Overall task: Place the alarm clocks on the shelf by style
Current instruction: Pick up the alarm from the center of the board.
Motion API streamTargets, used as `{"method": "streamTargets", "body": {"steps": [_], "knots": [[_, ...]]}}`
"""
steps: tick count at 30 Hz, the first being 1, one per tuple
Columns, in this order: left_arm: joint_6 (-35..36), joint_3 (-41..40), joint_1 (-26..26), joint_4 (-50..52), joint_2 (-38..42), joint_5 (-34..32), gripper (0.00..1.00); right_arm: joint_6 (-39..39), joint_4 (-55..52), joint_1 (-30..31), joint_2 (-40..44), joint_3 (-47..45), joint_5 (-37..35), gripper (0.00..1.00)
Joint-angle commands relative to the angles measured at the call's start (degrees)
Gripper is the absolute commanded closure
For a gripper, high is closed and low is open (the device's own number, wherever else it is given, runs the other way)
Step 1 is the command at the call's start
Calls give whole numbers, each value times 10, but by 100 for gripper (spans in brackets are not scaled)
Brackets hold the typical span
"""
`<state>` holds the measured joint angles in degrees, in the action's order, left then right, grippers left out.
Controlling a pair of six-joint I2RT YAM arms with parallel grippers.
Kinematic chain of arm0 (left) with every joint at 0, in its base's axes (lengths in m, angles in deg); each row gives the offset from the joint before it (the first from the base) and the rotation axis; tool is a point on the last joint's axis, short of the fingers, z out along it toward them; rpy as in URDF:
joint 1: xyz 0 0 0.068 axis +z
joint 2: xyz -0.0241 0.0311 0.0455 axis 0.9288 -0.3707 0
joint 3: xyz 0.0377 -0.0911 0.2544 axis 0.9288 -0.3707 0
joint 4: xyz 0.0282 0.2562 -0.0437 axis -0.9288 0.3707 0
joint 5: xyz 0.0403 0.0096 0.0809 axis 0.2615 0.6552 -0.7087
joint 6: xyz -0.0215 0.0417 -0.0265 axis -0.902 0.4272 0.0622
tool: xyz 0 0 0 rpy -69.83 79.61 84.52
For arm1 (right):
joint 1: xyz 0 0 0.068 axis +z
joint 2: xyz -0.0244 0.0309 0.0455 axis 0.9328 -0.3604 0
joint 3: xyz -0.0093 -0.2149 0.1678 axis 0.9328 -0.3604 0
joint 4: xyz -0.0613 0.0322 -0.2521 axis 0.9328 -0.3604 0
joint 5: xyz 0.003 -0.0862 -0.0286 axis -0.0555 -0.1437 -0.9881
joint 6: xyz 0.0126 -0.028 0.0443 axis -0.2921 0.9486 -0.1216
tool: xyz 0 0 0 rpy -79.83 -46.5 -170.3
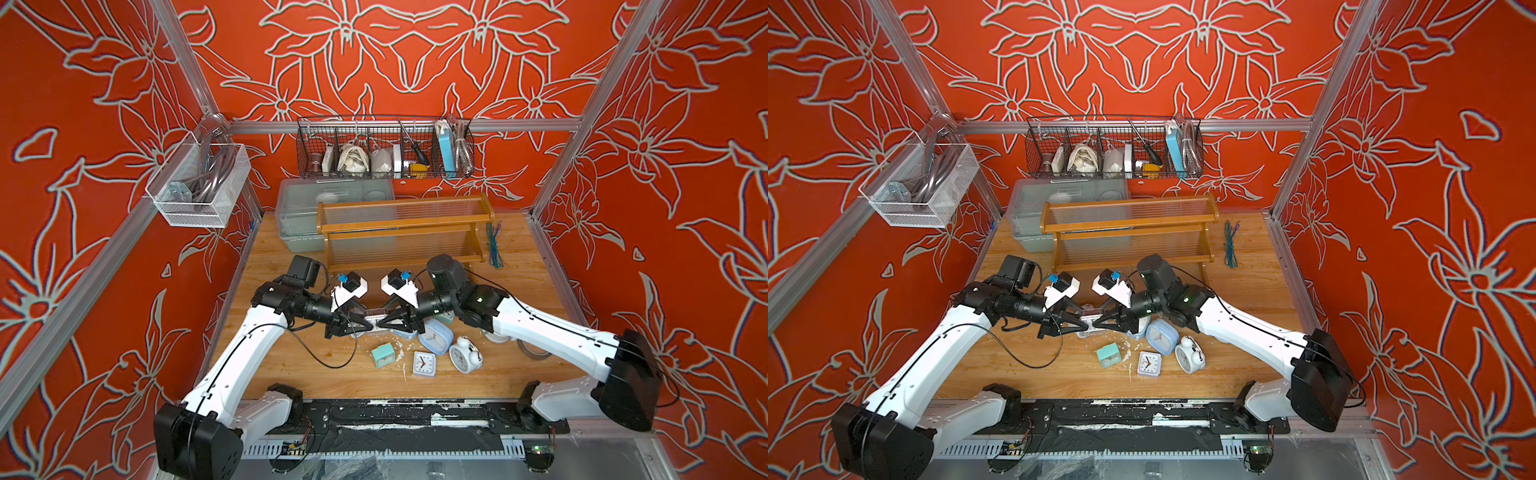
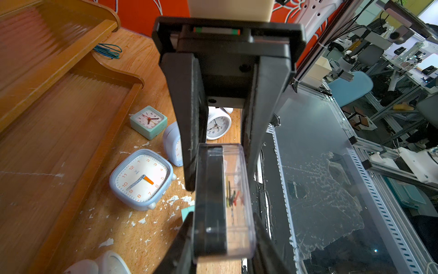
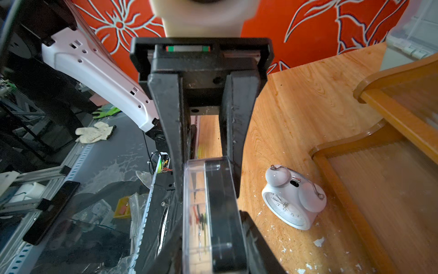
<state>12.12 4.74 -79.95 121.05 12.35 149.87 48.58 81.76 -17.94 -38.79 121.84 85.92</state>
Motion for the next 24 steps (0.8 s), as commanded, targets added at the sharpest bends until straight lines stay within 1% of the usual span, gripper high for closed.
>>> {"method": "streamTargets", "body": {"steps": [1,4,5,6,7,9,10,11,12,16,19,22,24], "knots": [[7,3,-3,10,4,17,100,-15,18,-8,11,4,21,70],[4,2,-3,11,4,21,100,-26,21,-16,17,-3,28,76],[2,3,-3,10,4,23,98,-32,27,-20,21,-8,28,76],[-3,3,-3,9,3,25,93,-41,36,-23,25,-15,27,76],[-9,3,-3,5,3,28,87,-48,45,-25,30,-21,24,76],[-55,2,-3,-18,3,36,59,-74,71,-30,43,-38,5,76],[-79,0,-3,-34,3,39,50,-86,86,-30,50,-47,-6,76],[-110,-4,-3,-56,1,41,44,-101,105,-32,59,-58,-18,76],[-138,-8,-3,-75,-1,43,40,-116,121,-32,67,-68,-33,76],[-200,-16,-3,-110,-5,75,35,-168,175,-32,92,-99,-72,75],[-242,-24,-3,-139,-9,101,32,-209,234,-32,100,-122,-85,76],[-289,-34,-5,-182,-12,102,31,-239,266,-32,101,-130,-90,76],[-300,-38,-6,-197,-12,99,31,-250,279,-31,101,-132,-94,76]]}}
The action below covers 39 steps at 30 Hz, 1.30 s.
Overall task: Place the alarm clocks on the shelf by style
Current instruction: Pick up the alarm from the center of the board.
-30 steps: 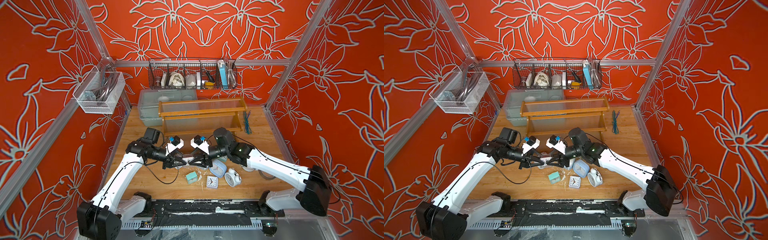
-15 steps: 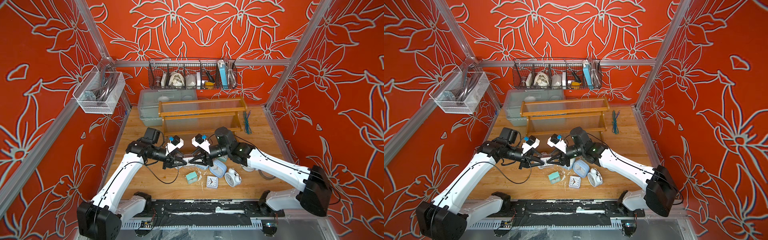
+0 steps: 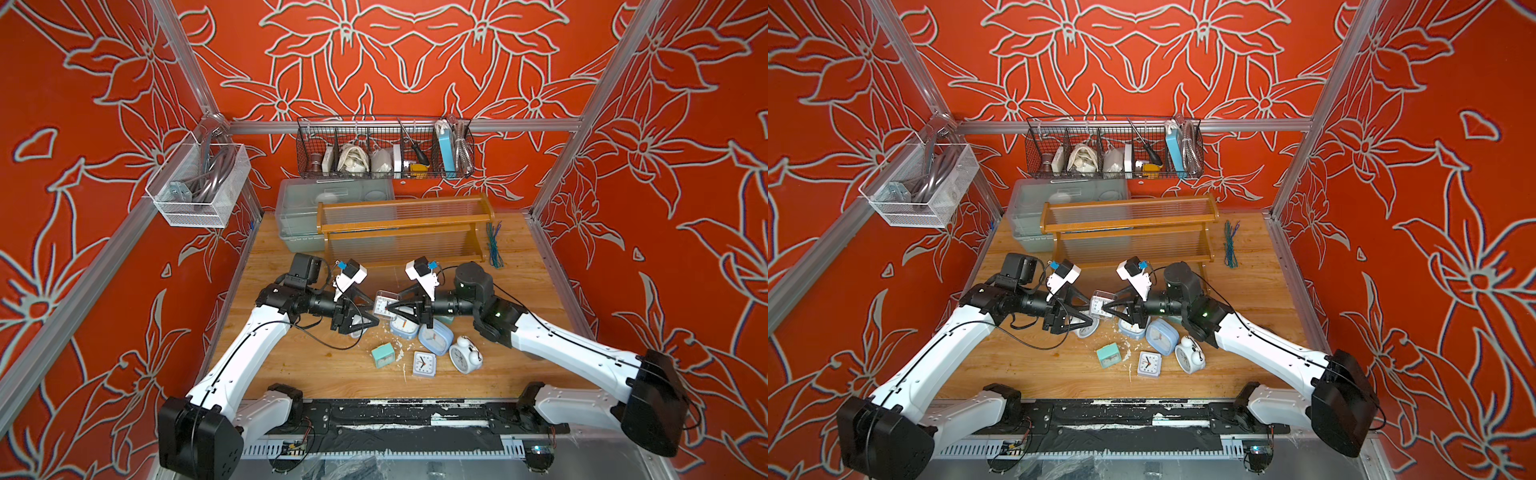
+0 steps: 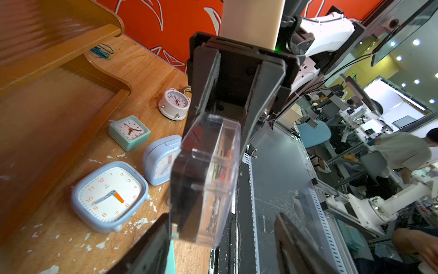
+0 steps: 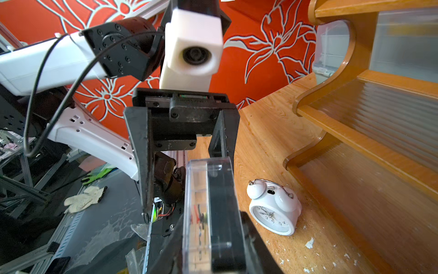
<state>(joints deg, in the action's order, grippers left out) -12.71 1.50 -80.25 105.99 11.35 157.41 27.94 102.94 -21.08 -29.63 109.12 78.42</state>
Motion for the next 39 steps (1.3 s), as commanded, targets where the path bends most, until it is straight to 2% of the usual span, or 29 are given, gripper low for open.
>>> {"method": "streamTargets", "body": {"steps": [1,5,9,17,22,25,29,31,33,39], "knots": [[-58,-7,-4,-52,-3,22,31,-48,72,0,9,-5,-20,76],[-87,-17,-8,-86,-4,16,33,-59,80,1,0,-6,-18,76],[-91,-17,-13,-91,-6,15,45,-67,87,0,-9,-9,-16,76],[-95,-19,-16,-97,-6,13,60,-69,93,2,-15,-17,-6,75],[-102,-22,-16,-106,-5,-6,77,-71,85,2,-10,-20,-14,74],[-103,-24,-16,-109,-5,-32,90,-72,69,2,-2,-21,-28,68],[-108,-23,-16,-112,-9,-72,97,-87,16,2,11,-12,-70,41],[-109,-23,-16,-113,-9,-93,99,-99,-22,4,19,0,-103,32],[-110,-24,-16,-118,-8,-117,100,-108,-72,16,28,17,-151,28],[-118,-22,-17,-133,-9,-193,100,-162,-219,92,27,85,-390,19]]}}
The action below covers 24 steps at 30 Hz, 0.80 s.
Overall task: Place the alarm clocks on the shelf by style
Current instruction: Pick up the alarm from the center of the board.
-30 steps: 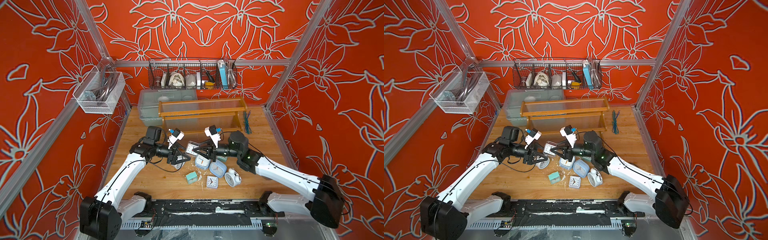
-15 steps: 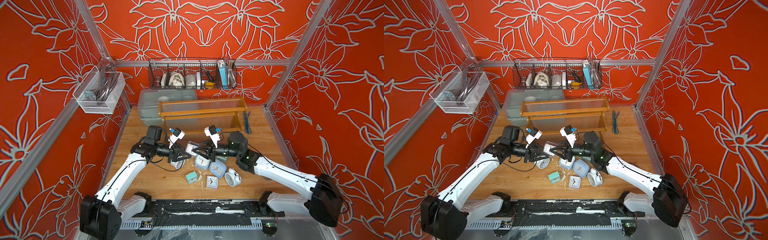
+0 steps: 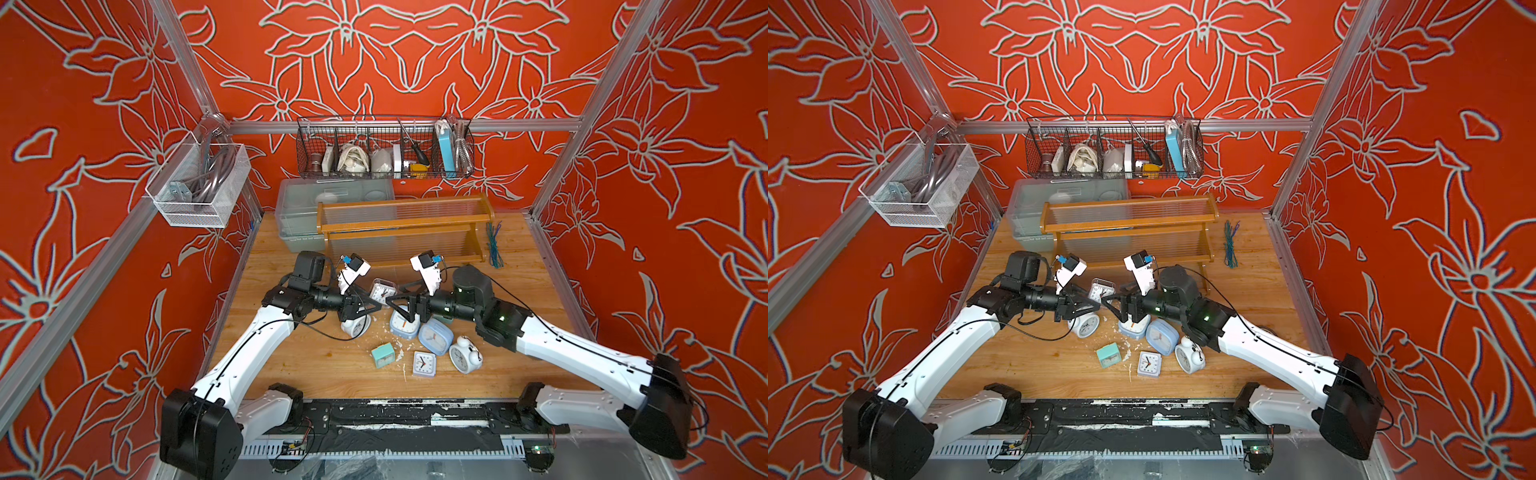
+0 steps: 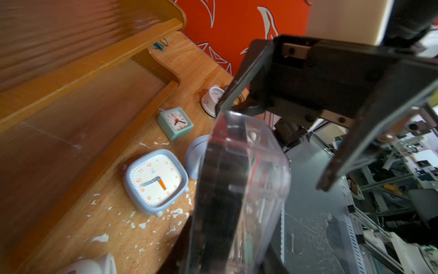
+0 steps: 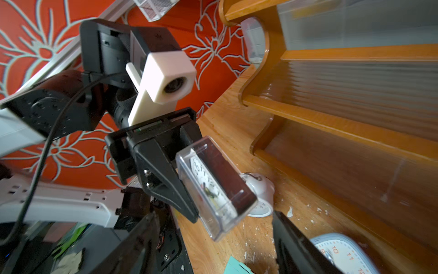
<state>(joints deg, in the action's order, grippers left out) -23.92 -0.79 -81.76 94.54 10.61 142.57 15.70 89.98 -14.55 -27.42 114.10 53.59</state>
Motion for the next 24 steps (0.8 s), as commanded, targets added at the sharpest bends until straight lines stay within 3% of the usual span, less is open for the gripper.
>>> {"method": "streamTargets", "body": {"steps": [1,4,6,10,24], "knots": [[-6,2,-2,-19,-2,-53,100,-56,-113,40,-2,48,-184,18],[-7,2,-4,-20,-1,-69,100,-112,-175,74,-26,86,-287,18],[-6,2,-6,-20,1,-75,100,-144,-173,83,-37,91,-312,18],[-2,1,-7,-18,2,-83,100,-181,-152,93,-57,98,-329,19],[10,-6,-16,-17,6,-104,100,-182,-124,111,-116,148,-322,12]]}}
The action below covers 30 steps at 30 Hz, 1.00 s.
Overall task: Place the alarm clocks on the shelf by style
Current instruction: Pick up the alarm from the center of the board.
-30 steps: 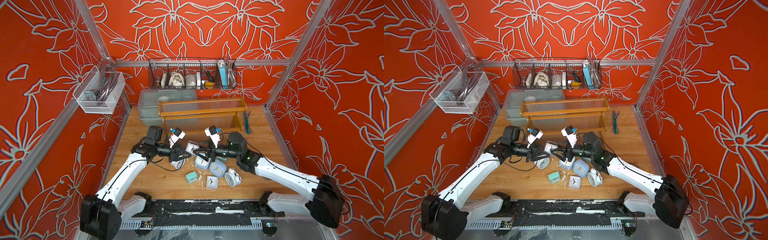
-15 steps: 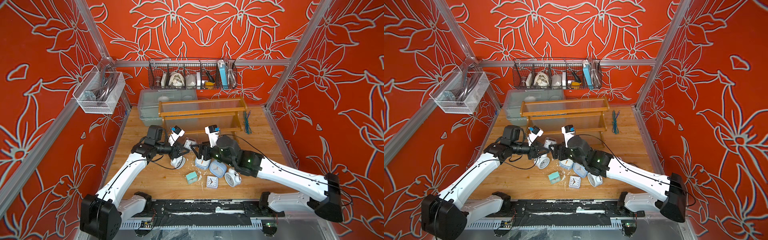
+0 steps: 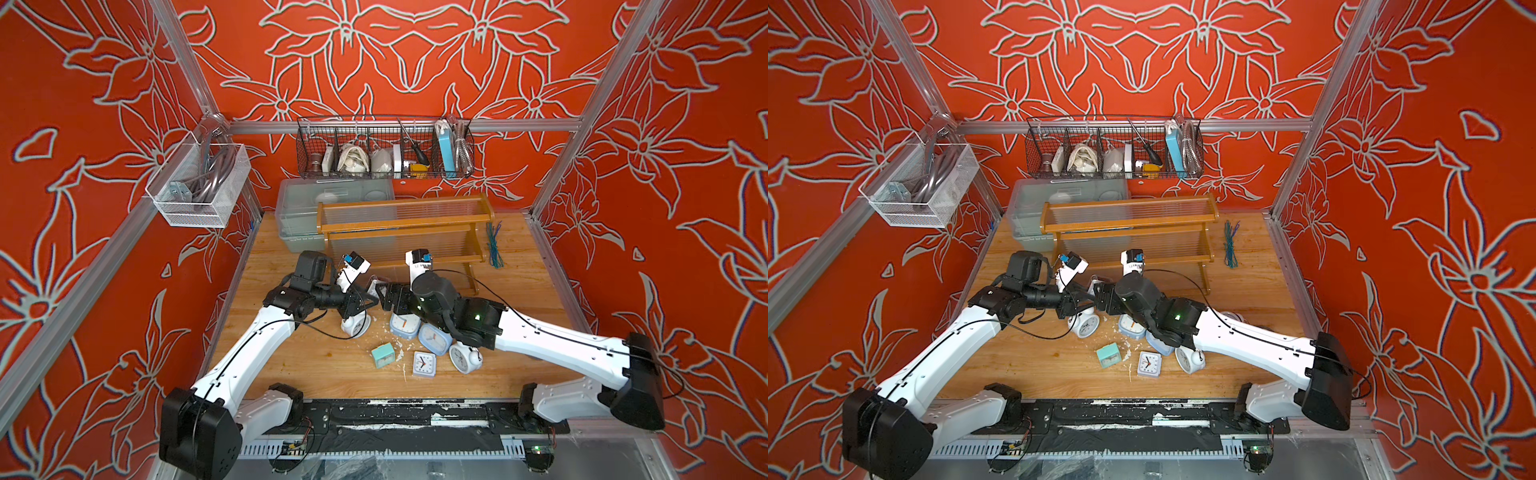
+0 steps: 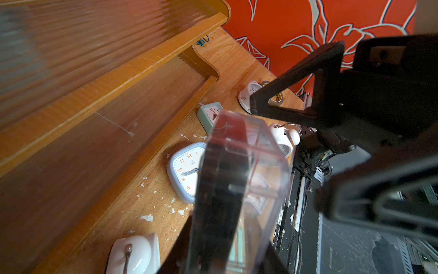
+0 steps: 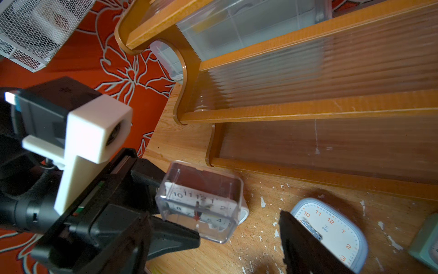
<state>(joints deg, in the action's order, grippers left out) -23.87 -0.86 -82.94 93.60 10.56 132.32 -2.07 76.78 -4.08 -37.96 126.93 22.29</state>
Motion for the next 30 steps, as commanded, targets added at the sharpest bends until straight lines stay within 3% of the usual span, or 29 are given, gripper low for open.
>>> {"method": "streamTargets", "body": {"steps": [1,18,25,28,30], "knots": [[9,-5,-4,-7,6,-2,100,-5,8,6,-15,24,-8,12],[15,-8,-8,-2,10,-6,100,0,27,6,-50,37,-11,28],[18,-9,-8,0,13,-7,100,9,45,7,-44,21,-15,43],[21,-10,-8,2,14,-7,94,25,53,6,-37,12,-20,48],[25,-10,-8,7,16,-7,81,40,60,5,-29,2,-28,50]]}}
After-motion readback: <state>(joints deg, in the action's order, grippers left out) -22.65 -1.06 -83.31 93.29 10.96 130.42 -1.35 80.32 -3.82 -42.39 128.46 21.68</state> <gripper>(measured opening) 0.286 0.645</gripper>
